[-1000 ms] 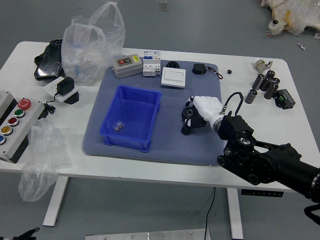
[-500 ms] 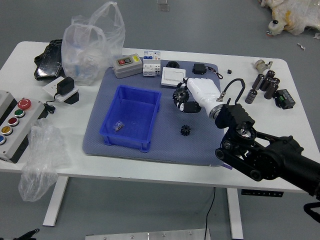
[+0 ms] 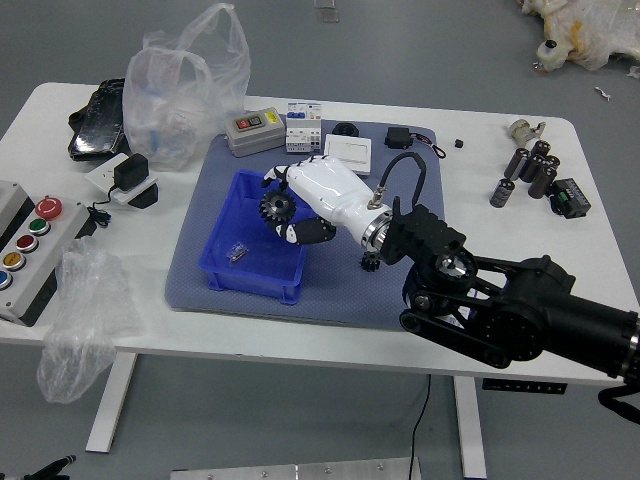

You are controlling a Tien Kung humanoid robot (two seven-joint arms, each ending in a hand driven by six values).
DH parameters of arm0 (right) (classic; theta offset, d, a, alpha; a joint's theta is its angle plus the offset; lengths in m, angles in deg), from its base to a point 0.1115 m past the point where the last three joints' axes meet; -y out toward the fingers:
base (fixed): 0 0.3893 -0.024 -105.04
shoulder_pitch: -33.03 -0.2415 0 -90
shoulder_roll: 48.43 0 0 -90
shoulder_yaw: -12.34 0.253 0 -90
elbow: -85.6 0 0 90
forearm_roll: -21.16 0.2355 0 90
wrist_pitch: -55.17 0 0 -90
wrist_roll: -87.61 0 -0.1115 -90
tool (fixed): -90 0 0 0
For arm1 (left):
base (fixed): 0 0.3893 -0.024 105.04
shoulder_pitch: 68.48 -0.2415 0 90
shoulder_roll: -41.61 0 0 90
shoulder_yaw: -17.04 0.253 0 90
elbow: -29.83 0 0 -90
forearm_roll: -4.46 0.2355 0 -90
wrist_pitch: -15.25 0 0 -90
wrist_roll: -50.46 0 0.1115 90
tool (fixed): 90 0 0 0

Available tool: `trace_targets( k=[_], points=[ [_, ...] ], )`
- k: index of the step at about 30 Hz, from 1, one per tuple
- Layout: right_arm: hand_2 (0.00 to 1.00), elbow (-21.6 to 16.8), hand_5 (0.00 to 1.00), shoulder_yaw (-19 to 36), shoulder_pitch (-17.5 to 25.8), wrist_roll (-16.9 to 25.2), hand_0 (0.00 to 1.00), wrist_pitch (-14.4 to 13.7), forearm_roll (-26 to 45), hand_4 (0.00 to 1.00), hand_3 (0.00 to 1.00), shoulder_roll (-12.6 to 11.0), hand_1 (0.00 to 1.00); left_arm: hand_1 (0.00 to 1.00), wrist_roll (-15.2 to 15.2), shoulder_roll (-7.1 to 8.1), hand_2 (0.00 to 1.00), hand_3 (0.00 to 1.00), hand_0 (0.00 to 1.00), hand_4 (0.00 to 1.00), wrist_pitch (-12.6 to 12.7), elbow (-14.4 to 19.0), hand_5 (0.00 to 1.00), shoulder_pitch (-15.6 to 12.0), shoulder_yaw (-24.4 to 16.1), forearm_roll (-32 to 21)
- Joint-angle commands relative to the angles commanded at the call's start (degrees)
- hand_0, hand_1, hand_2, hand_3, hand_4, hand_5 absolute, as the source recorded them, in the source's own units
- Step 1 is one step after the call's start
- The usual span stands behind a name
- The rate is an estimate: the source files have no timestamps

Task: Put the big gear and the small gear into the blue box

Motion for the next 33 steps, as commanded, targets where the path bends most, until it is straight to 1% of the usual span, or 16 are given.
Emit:
trace_targets(
  k=[4,5,9,12,16,17,19,21,22,23,25,28,29,31,33],
  points=[
    [0.849,2.7,0.17,-1.5,-0.6,-0.9,0.847,2.2,1.2,0.596,0.88,1.1,0.862,0.508,0.2,0.04,0.525,0.728,0.654,0.735,0.0,0.0,0.649,0.0,-0.4,0.4],
    [0.998,3.3,0.221,-1.9,-0.6,-1.3,0.976,2.9,1.5,0.641,0.998,1.3,0.998,0.508,0.1,0.04,0.525,0.728,0.654,0.736,0.0,0.0,0.651,0.0,-0.4,0.4],
    [0.998,4.4,0.221,-2.5,-0.7,-2.1,0.976,4.4,1.7,0.641,0.998,1.6,0.998,0.508,0.2,0.04,0.525,0.728,0.654,0.736,0.0,0.0,0.651,0.1,-0.4,0.5],
    [0.998,4.5,0.205,-2.4,-0.5,-2.1,0.998,4.5,1.4,0.655,0.998,1.7,0.998,0.507,0.1,0.05,0.525,0.728,0.654,0.737,0.0,0.0,0.655,0.2,-0.4,0.5],
    [0.998,4.4,0.205,-0.4,0.6,-0.9,0.998,2.5,1.1,0.655,0.998,1.5,0.998,0.507,0.0,0.02,0.525,0.728,0.654,0.737,0.0,0.0,0.655,0.3,-0.3,0.4],
    [0.998,4.0,0.205,0.8,1.5,-0.5,0.958,1.4,1.1,0.655,0.998,1.3,0.998,0.509,0.0,-0.01,0.525,0.728,0.654,0.737,0.0,0.0,0.657,0.3,-0.2,0.3],
    [0.998,2.9,0.205,3.4,3.5,0.1,0.958,-0.7,1.3,0.655,0.998,0.5,0.998,0.509,-0.1,-0.07,0.525,0.728,0.654,0.737,0.0,-0.1,0.657,0.2,0.0,0.1],
    [0.998,1.3,0.205,6.3,5.7,-0.5,0.958,-1.9,1.3,0.655,0.998,-0.9,0.998,0.509,-0.2,-0.14,0.525,0.728,0.654,0.737,0.0,-0.1,0.657,0.1,0.2,-0.2],
    [0.998,0.5,0.205,7.6,6.8,-0.9,0.958,-2.1,1.2,0.655,0.998,-1.6,0.998,0.509,-0.3,-0.15,0.525,0.728,0.654,0.737,0.0,-0.1,0.657,0.1,0.2,-0.3],
    [0.884,-0.5,0.293,9.1,8.0,-1.5,0.787,-2.2,1.4,0.775,0.979,-2.5,0.84,0.508,-0.2,-0.15,0.525,0.728,0.654,0.737,0.1,-0.1,0.656,0.0,0.2,-0.3],
    [0.884,-2.8,0.293,11.9,10.5,-2.6,0.787,-2.4,3.3,0.775,0.979,-4.6,0.84,0.508,-0.3,-0.12,0.525,0.728,0.654,0.737,0.1,-0.1,0.656,-0.1,0.3,-0.5],
    [0.884,-5.8,0.293,15.6,14.0,-3.8,0.787,-3.3,5.9,0.775,0.979,-6.8,0.84,0.508,-0.3,-0.1,0.525,0.728,0.654,0.737,0.2,-0.1,0.656,-0.2,0.3,-0.7],
    [0.834,-6.4,0.29,16.7,15.2,-4.1,0.706,-3.6,6.3,0.772,0.919,-7.3,0.762,0.509,-0.3,-0.11,0.525,0.728,0.654,0.739,0.2,-0.1,0.658,-0.2,0.4,-0.7],
    [0.834,-6.8,0.29,17.8,16.9,-4.5,0.706,-3.8,6.1,0.772,0.919,-7.7,0.762,0.509,-0.4,-0.13,0.525,0.728,0.654,0.739,0.2,-0.2,0.658,-0.2,0.4,-0.8],
    [0.834,-6.3,0.29,17.9,17.8,-4.9,0.706,-3.5,5.4,0.772,0.919,-7.8,0.762,0.509,-0.5,-0.16,0.525,0.728,0.654,0.739,0.2,-0.2,0.658,-0.1,0.5,-0.8]
  ],
)
